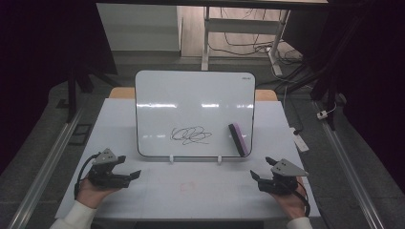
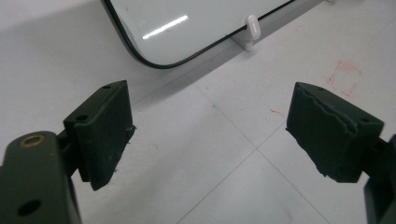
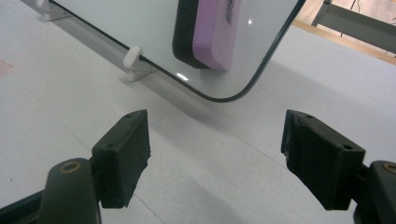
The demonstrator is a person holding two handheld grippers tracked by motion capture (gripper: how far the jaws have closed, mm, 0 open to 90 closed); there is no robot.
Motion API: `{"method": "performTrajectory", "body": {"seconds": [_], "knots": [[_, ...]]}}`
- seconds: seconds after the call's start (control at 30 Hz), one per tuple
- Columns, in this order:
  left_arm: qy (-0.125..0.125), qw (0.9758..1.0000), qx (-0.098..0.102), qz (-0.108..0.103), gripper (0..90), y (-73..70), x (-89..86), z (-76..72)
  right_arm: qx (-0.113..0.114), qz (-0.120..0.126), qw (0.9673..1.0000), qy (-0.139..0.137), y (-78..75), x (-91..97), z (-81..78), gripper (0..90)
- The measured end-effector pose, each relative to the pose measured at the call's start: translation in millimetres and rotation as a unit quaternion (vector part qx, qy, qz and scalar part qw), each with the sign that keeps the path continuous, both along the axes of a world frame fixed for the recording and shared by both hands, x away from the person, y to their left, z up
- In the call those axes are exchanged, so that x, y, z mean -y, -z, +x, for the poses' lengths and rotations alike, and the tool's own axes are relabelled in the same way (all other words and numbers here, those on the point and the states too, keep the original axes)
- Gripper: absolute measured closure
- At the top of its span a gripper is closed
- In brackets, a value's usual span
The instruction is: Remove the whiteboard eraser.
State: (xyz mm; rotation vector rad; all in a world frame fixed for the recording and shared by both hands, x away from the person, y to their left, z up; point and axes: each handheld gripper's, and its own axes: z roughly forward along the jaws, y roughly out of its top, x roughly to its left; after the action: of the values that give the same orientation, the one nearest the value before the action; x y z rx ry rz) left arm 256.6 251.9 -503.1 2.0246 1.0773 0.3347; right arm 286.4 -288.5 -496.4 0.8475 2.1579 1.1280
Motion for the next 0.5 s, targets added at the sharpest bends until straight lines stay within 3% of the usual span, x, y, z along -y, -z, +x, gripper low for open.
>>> {"method": "performTrajectory", "body": {"seconds": [0.23, 0.5], "knots": [[0.000, 1.0000, 0.000, 0.000, 15.5, -0.2, 0.1, -0.3, 0.002, 0.005, 1.0000, 0.004, -3.2, 0.1, -0.6, 25.3], [-0.003, 1.0000, -0.002, -0.001, 15.5, -0.2, 0.9, 0.0, 0.008, 0.020, 0.9997, 0.015, -17.7, -7.3, 0.9, 29.0]]}}
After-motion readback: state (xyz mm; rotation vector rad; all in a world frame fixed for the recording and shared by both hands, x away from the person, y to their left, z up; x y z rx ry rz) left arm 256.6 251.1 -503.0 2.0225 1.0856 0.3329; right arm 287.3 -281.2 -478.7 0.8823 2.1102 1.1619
